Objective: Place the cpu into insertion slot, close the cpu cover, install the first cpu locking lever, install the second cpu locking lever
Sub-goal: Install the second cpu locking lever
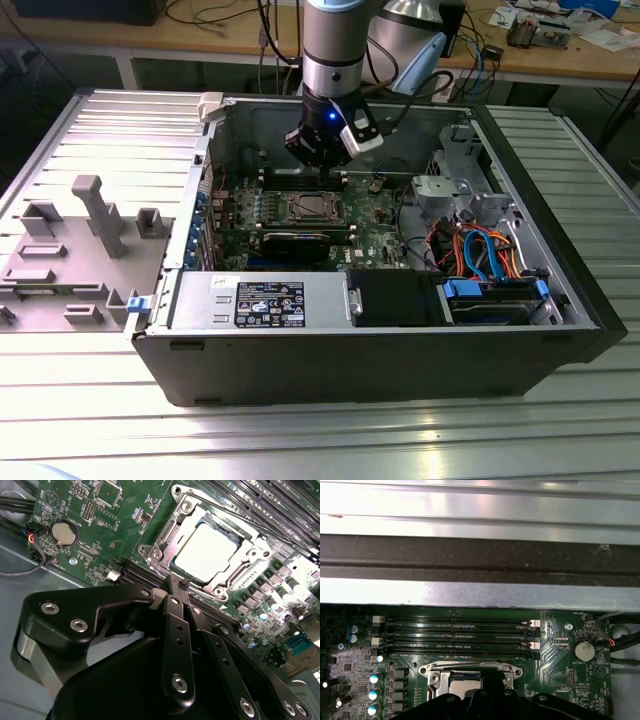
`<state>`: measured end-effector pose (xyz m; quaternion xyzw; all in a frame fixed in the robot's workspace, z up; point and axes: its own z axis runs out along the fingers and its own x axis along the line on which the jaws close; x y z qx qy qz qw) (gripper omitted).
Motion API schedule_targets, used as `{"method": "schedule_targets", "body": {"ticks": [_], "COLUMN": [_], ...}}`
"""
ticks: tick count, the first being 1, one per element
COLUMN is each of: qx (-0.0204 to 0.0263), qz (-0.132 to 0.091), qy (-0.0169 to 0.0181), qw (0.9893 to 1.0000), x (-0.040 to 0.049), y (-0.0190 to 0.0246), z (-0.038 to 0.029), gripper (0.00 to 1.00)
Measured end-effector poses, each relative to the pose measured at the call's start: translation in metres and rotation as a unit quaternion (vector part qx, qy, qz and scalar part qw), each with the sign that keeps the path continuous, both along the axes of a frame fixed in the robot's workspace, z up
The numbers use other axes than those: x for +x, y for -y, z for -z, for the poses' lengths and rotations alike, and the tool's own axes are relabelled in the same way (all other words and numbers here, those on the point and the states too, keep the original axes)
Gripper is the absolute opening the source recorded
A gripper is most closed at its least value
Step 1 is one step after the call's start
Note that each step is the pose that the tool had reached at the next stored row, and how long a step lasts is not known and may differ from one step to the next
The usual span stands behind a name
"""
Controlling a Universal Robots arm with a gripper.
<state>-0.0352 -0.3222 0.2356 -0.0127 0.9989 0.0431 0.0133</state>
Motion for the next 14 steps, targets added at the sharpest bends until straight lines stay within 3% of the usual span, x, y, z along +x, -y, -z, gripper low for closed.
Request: {"method": "schedule_targets", "body": {"ticks": [14], "qx": [0.0001], "qz": [0.000], "qy": [0.0001], "qw": [1.0000], "x": [0.0000], "y": [0.0000], "z": [-0.0056], "gripper": [0.11]}}
